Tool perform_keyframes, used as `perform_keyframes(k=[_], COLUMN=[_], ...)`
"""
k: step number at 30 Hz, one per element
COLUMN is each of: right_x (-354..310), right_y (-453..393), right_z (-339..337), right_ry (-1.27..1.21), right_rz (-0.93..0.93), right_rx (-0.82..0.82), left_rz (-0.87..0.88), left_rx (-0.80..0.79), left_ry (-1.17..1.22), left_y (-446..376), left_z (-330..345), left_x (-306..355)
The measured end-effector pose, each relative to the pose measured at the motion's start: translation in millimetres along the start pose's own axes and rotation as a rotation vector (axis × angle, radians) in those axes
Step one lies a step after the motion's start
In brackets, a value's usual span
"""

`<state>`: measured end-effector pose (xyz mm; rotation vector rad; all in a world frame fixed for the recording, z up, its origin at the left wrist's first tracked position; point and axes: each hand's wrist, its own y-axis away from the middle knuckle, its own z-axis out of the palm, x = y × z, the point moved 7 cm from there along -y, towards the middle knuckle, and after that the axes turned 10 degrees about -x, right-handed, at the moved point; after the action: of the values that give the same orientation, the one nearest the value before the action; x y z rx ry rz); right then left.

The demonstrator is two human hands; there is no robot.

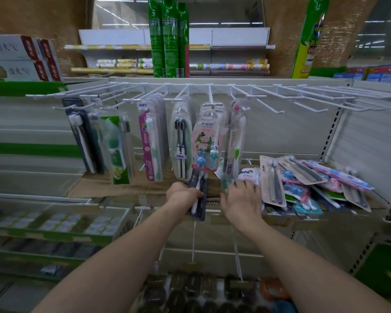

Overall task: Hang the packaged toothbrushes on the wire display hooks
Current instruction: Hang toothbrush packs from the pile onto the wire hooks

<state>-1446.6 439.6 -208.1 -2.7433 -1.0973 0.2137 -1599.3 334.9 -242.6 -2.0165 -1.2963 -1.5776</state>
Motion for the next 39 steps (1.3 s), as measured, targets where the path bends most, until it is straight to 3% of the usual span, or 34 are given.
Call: perform_keyframes(k=[2, 5, 17, 23, 29, 39], right_x=[12.6, 23.3, 12.0, 7.3, 13.1, 10.5], right_y=[2.5, 3.5, 20.2, 32.5, 40.9, 48.4], right_z=[-1.5, 2.4, 1.3, -6.2, 6.6, 2.8], right_ry=[-0.006, -0.059, -0.149, -0.276, -0.257, -0.313], right_rz=[0.063, 0.133, 0.000, -0.025, 0.161, 0.286], right_rx=[0.051, 0.003, -0.069, -0.003, -0.094, -0.178], left_rz=[0.007, 0.022, 0.038, 0.050, 0.065, 0.083], left_rx=[-0.008, -0.015, -0.033, -0.039, -0.037, -0.060], left_ry=[0.012, 0.011, 0.051, 0.082, 0.045, 0.042], left_y=[-1.2, -1.5, 11.3, 21.2, 29.6, 43.4], left_z=[2.8, 8.0, 12.5, 11.3, 9.7, 0.5], left_x=[0.4, 2.1, -2.4, -4.6, -9.3, -17.8])
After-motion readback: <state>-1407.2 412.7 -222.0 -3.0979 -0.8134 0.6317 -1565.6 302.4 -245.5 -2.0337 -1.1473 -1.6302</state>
